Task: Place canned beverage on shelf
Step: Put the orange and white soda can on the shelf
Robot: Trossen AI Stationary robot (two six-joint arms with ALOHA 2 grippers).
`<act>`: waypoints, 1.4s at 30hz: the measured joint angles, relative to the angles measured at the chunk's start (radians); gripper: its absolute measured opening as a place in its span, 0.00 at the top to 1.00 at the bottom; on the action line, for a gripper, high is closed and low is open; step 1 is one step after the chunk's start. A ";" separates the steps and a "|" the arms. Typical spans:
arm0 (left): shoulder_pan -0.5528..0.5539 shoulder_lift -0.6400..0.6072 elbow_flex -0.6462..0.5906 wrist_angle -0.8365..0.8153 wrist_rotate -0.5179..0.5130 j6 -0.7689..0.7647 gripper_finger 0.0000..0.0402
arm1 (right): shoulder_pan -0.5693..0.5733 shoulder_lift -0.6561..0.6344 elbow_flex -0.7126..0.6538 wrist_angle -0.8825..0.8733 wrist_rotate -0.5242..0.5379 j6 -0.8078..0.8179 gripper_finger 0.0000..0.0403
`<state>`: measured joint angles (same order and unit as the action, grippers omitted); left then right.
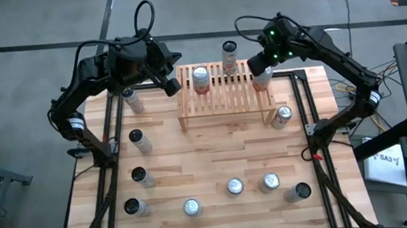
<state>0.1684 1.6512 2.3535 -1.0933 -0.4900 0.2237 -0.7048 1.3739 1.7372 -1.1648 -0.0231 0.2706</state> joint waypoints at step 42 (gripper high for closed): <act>0.000 0.000 0.000 0.000 0.000 0.000 1.00 | 0.013 -0.017 0.204 -0.239 0.016 0.000 0.98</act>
<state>0.1684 1.6512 2.3535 -1.0931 -0.4900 0.2237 -0.6918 1.3567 1.9410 -1.4033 -0.0071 0.2709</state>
